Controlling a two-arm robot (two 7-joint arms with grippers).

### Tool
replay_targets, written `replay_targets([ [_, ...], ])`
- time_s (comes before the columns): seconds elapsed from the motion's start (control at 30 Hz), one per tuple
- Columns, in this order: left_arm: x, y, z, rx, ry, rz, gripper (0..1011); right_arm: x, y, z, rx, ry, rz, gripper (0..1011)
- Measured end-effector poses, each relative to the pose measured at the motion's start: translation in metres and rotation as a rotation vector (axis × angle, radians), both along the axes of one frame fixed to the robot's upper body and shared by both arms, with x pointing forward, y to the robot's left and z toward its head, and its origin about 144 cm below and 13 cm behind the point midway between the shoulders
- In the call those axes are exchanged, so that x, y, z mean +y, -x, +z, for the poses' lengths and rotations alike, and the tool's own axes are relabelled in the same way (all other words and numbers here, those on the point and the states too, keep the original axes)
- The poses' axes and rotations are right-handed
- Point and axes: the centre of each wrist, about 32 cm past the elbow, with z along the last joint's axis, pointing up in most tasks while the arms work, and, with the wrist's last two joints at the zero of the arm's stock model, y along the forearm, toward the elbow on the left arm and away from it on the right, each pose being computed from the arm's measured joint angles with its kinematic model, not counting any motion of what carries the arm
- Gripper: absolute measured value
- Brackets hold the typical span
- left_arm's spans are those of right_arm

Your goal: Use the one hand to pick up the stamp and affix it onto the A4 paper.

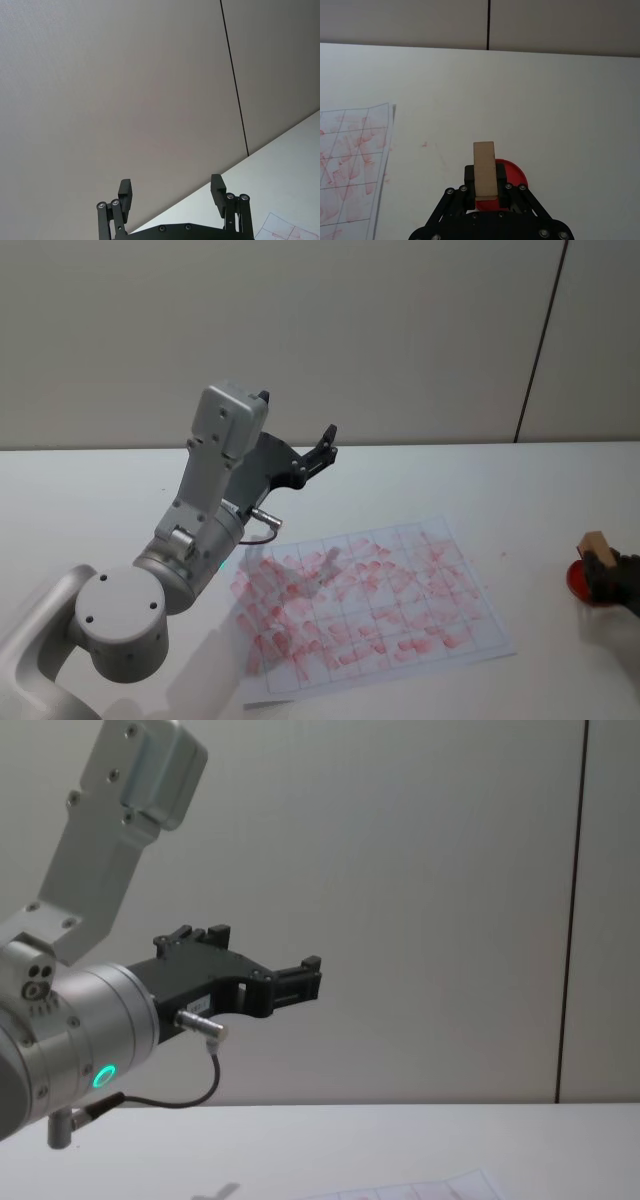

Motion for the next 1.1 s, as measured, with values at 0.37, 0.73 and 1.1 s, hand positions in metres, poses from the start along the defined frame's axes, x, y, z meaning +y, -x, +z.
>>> replay_targets([
  [0.37,0.0,0.0,0.0,0.0,0.0,0.0,1001,-0.008,-0.004,-0.008,0.025,-0.005,-0.018,219],
  [0.73,0.0,0.0,0.0,0.0,0.0,0.0,1001,-0.012,-0.007,-0.011,0.007,-0.014,-0.016,510],
  [1.1,0.0,0.0,0.0,0.0,0.0,0.0,1001,-0.012,-0.004,-0.005,-0.095,-0.009,0.001,862],
])
